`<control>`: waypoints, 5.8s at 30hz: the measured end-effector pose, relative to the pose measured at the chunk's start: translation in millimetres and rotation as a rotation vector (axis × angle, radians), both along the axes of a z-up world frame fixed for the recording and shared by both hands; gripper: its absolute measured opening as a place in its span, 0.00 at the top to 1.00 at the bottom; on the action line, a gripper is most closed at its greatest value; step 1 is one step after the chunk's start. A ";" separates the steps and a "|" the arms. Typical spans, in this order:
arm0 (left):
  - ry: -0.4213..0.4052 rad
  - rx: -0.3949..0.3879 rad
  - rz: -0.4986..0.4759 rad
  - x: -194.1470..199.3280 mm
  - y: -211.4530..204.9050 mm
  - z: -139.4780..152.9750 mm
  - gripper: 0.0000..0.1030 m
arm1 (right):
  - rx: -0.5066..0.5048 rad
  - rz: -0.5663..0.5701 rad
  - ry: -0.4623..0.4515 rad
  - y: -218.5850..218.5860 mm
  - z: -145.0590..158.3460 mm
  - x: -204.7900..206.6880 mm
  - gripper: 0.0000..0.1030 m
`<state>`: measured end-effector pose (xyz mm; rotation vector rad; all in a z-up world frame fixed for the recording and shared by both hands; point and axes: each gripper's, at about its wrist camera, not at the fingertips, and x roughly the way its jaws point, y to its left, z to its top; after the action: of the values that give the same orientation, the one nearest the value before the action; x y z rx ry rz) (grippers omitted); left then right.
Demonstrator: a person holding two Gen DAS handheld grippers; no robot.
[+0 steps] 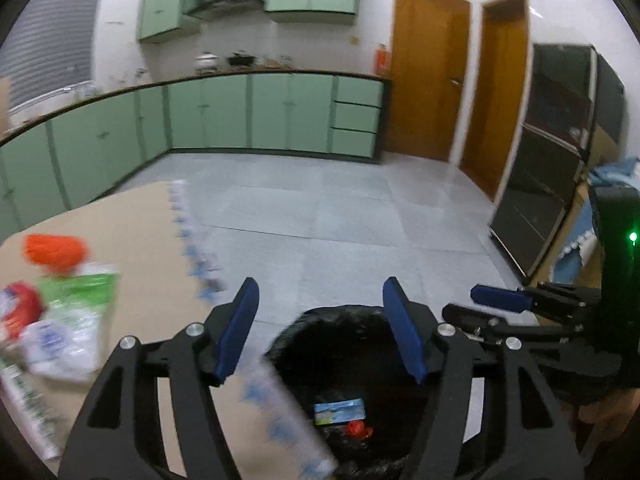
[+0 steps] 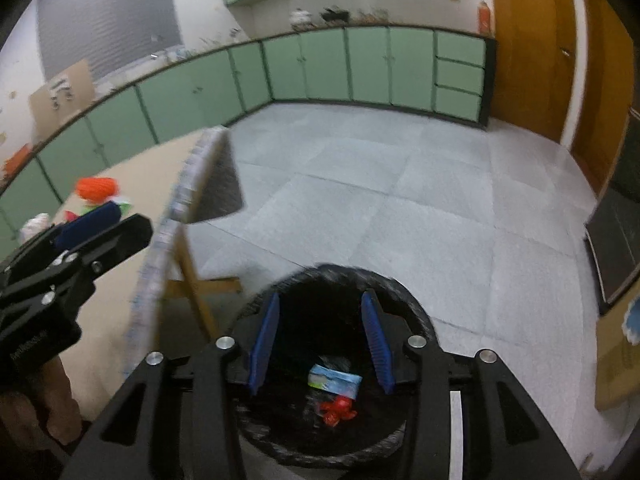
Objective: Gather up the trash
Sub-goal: 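Move both tools back to the table and grasp another red bag with the left tool, then grasp the white-and-green printed snack bag with the right tool, then carry the red bag and snack bag over the black trash bin with both tools, then open both tools to drop the red bag and snack bag into the bin, then move both open tools back over the trash on the table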
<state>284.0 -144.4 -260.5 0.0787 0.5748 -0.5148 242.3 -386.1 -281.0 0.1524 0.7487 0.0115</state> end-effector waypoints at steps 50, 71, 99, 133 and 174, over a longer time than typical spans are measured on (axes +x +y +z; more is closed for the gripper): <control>0.081 0.031 0.580 -78.5 355.5 -33.0 0.89 | -0.131 0.608 -0.035 336.0 -14.7 22.5 0.47; 0.001 0.029 0.556 -92.6 334.5 6.4 0.92 | -0.014 0.580 -0.008 301.3 9.1 10.8 0.59; -0.116 0.017 0.118 -73.3 136.1 65.1 0.92 | 0.058 0.193 -0.094 98.0 65.2 -63.5 0.59; 0.078 0.116 -0.125 33.4 -51.4 -53.0 0.61 | 0.113 -0.127 0.102 -53.0 -35.4 -23.6 0.56; -0.046 0.115 0.619 -38.0 350.4 22.0 0.23 | 0.023 0.625 -0.127 328.0 63.9 40.7 0.53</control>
<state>246.0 205.9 -238.5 0.0183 0.5495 0.1213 283.0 -58.1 -217.1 -0.0648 0.6443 0.6187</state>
